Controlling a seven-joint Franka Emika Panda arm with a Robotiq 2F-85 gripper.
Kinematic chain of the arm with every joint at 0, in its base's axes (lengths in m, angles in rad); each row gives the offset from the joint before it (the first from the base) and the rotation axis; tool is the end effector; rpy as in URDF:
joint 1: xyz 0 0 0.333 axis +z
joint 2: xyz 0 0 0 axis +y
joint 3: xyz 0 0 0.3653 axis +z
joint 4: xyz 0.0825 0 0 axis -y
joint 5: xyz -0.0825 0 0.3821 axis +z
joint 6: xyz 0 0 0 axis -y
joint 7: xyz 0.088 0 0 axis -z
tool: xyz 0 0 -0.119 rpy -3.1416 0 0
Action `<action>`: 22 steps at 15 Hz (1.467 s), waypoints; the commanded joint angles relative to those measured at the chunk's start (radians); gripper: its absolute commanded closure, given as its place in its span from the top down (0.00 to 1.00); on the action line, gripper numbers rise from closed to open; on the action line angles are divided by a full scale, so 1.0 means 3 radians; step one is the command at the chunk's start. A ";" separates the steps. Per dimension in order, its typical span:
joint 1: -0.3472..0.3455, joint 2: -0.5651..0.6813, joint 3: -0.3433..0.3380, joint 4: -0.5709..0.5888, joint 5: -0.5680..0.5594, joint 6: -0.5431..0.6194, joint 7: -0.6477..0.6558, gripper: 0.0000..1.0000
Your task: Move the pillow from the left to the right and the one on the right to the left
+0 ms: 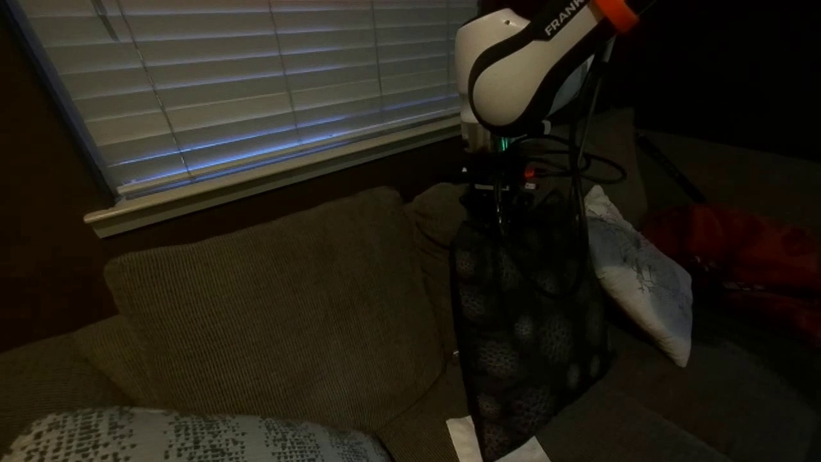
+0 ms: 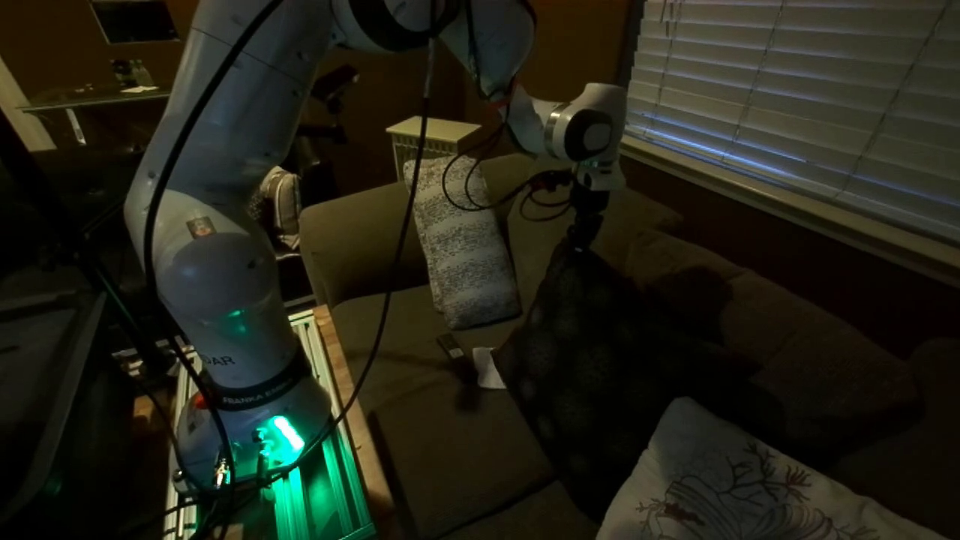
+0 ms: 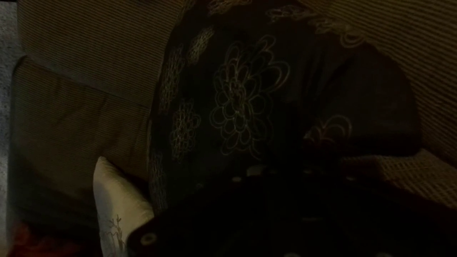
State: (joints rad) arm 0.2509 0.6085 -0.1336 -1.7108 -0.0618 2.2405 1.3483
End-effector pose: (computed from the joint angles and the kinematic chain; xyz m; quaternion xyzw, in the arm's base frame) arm 0.6855 0.0896 0.2638 0.8316 -0.5507 0.0137 0.0710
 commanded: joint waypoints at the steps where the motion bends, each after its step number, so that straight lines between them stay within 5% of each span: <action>1: 0.0088 0.0111 0.0040 0.0324 -0.0135 -0.0165 0.0237 0.01; 19: 0.0321 0.0510 0.0067 0.0901 -0.0417 -0.0433 0.0398 0.01; 20: 0.0316 0.0504 0.0068 0.0899 -0.0430 -0.0430 0.0385 0.29; 22: 0.0307 0.0469 0.0080 0.0893 -0.0485 -0.0422 0.0279 0.37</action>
State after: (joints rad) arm 0.3438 0.7590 -0.1217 -1.4841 -0.1667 2.1446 1.4538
